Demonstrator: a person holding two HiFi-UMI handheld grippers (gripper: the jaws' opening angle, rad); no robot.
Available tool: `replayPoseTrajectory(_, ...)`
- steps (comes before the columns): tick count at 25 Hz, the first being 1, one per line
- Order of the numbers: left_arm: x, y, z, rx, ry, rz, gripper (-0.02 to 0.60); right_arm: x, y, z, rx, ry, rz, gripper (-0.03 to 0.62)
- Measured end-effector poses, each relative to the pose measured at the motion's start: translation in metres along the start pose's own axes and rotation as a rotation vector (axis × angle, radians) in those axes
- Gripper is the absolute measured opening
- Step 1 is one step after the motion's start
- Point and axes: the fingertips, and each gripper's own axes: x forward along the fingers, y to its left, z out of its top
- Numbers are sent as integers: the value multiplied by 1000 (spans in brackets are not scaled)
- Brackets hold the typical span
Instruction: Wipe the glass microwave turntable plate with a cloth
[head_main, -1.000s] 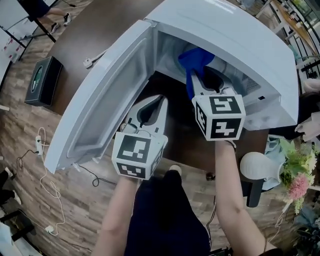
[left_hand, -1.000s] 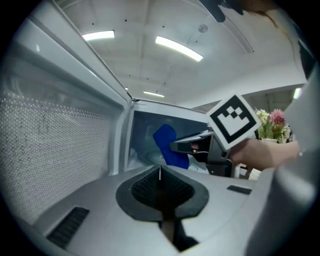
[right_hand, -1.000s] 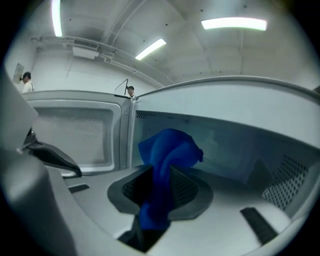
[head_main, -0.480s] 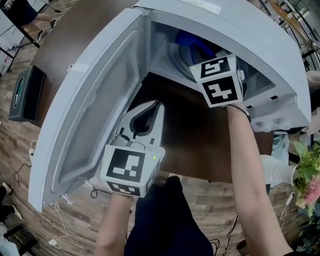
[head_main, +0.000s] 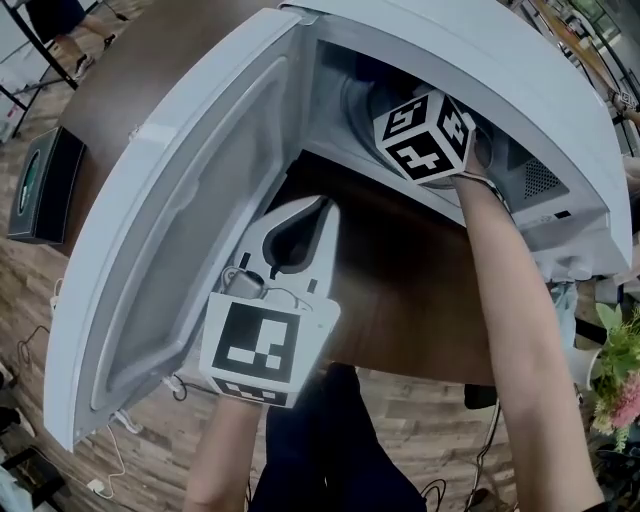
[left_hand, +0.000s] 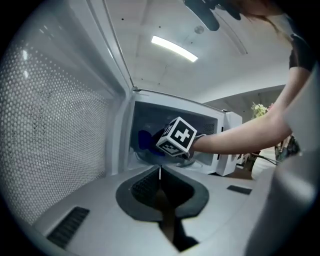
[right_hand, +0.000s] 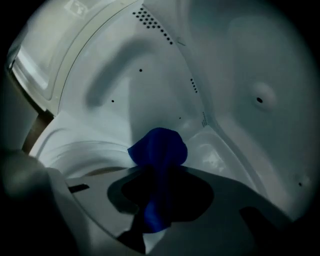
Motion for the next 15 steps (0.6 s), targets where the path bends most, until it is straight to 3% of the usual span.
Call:
replayPoseTrajectory(6, 2, -6, -4, 28, 6, -13, 12, 11, 14, 4, -238, 5, 26, 84)
replayPoseTrajectory(15, 0, -15, -5, 57, 5, -25, 12, 11, 17, -13, -439, 105, 43, 83)
